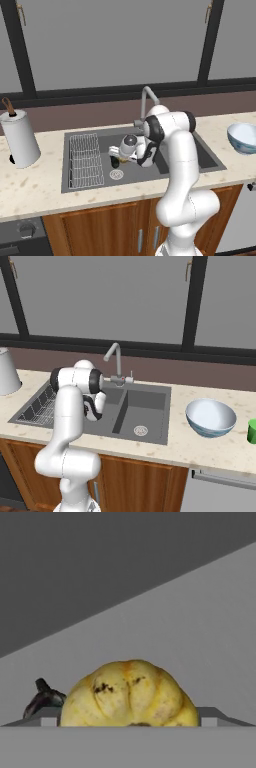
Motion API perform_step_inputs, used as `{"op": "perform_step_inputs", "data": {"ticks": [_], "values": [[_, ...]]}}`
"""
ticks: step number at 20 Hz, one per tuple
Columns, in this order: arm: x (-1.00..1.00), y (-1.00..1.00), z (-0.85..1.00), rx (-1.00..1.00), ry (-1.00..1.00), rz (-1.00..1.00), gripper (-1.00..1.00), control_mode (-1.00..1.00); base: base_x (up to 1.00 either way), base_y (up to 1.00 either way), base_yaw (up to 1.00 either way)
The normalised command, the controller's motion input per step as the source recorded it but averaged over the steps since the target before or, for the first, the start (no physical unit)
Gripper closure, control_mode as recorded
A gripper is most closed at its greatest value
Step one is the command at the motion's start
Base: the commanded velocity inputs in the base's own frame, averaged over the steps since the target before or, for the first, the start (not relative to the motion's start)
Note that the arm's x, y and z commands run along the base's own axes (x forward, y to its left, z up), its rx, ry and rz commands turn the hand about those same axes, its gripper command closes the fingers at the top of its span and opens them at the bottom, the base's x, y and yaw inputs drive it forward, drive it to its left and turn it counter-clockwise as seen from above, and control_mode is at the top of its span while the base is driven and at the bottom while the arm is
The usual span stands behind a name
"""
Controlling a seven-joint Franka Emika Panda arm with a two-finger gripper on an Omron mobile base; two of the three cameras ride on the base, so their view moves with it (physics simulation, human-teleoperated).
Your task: Remove the squash and eggplant from the sink. Then move the bowl and cup from the counter to the sink for washing.
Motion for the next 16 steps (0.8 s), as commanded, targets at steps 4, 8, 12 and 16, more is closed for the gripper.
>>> {"op": "perform_step_inputs", "data": {"ticks": [4, 8, 12, 16], "values": [[0.01, 0.03, -0.10, 0.00, 0.05, 0.01, 1.00, -1.00, 0.00, 0.00, 0.00], [-0.01, 0.01, -0.02, 0.00, 0.05, 0.00, 1.00, -1.00, 0.00, 0.00, 0.00], [-0.08, 0.00, 0.12, -0.01, 0.00, 0.00, 1.00, -1.00, 0.00, 0.00, 0.00], [-0.05, 0.09, 0.27, -0.11, 0.00, 0.00, 1.00, -1.00, 0.00, 0.00, 0.00]]}}
